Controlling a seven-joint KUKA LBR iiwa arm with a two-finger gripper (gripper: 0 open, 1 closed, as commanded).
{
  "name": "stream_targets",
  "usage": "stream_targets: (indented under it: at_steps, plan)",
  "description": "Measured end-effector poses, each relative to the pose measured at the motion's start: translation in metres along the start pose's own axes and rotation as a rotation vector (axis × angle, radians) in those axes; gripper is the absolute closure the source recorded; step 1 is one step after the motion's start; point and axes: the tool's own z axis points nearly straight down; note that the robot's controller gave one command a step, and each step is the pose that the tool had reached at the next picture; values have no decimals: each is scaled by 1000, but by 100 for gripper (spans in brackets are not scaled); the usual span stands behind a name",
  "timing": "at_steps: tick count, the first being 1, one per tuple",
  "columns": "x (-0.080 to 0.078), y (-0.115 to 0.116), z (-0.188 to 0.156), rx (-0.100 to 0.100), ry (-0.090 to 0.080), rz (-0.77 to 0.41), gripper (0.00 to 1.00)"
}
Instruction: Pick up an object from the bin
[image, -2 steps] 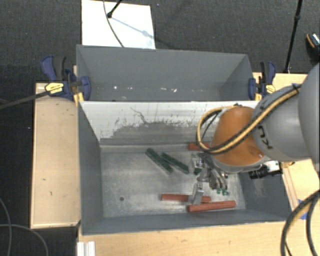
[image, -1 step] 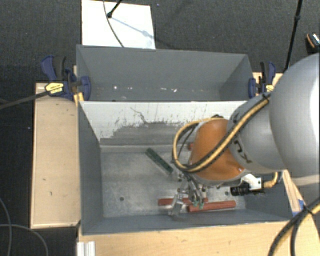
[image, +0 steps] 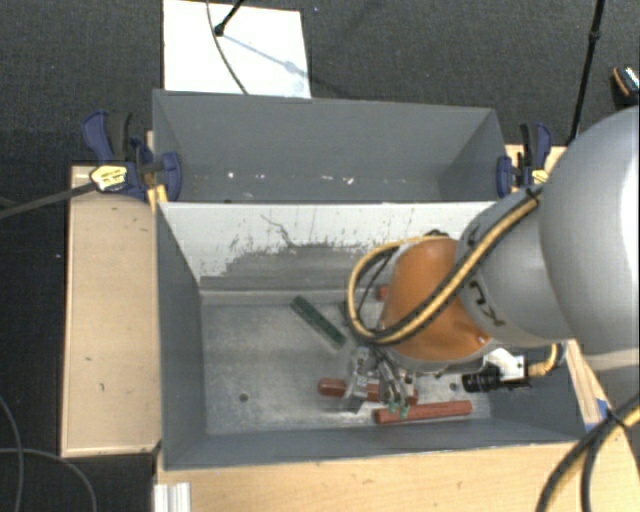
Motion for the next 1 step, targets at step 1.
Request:
stream_targets:
  at_steps: [1]
  plan:
    - [-48,0,-152,-3,-9,-15,100]
